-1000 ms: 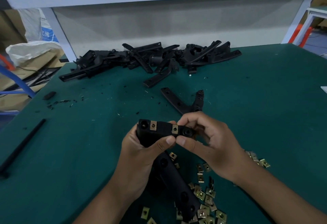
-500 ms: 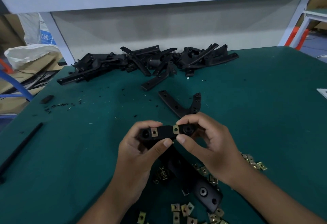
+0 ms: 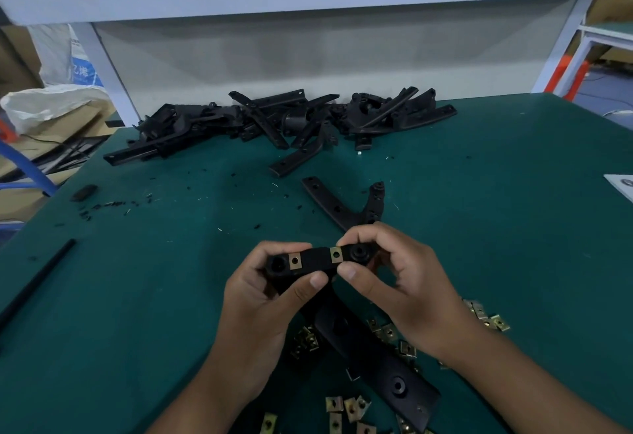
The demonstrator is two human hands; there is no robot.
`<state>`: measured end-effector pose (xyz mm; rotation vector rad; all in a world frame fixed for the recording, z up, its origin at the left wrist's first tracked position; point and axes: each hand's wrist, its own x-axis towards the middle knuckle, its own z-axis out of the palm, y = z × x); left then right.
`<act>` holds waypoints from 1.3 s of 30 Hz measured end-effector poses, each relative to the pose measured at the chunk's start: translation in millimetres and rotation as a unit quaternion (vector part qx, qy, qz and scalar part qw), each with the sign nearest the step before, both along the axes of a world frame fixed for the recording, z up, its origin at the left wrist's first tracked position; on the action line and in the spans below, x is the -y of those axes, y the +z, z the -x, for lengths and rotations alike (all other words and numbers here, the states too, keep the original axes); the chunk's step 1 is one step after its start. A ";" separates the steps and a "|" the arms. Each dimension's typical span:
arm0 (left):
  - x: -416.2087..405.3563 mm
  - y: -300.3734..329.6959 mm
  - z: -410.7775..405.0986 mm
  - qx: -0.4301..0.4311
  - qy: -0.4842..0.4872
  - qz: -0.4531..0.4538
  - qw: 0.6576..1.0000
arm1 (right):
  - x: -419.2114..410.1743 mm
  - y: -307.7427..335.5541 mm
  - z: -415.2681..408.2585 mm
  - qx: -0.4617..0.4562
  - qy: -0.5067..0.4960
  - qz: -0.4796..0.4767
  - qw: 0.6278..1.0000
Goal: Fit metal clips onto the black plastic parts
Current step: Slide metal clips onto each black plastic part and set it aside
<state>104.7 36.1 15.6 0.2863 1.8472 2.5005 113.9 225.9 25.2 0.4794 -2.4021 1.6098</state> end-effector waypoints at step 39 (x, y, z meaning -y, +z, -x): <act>-311.1 76.0 -243.7 -0.137 -0.469 0.098 0.867 | -272.5 68.0 -433.1 -0.037 -0.648 -0.064 0.758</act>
